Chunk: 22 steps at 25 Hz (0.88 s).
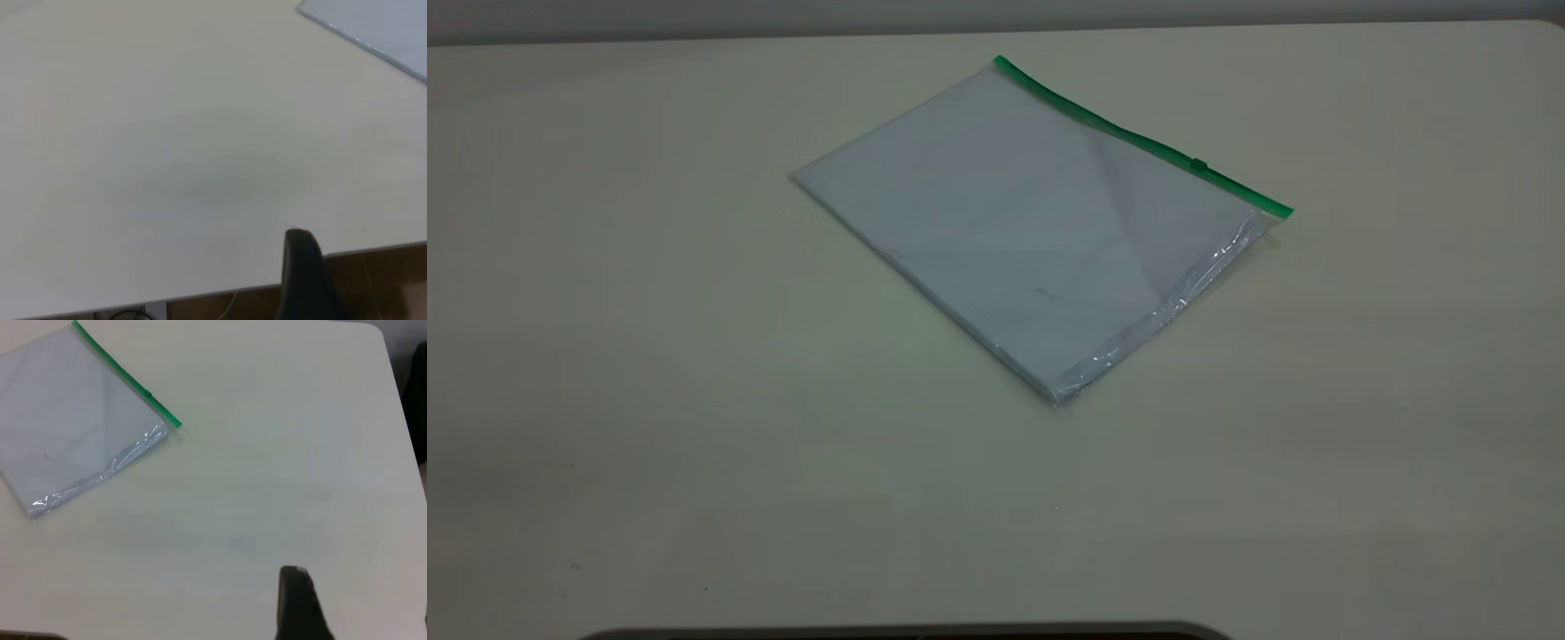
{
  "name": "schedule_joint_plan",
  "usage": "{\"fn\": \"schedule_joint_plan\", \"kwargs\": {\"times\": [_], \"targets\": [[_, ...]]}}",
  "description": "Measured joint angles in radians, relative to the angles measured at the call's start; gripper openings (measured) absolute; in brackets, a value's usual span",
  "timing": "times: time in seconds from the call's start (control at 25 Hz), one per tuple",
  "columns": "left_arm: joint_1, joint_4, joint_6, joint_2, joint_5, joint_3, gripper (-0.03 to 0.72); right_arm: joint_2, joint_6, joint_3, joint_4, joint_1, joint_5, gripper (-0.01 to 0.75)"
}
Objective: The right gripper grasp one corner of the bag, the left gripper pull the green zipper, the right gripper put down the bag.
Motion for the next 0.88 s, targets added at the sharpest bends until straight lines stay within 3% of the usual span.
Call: {"fn": "schedule_joint_plan", "kwargs": {"times": [0.6,0.88], "targets": [[0.000,-0.037,-0.001,0.000,0.000,0.000,0.496,0.000,0.000,0.000,0.005,0.032,0.000,0.484],[0.000,-0.080,-0.015,0.000,-0.011,0.000,0.496,0.000,0.001,0.000,0.108,0.032,-0.015,0.474]]}}
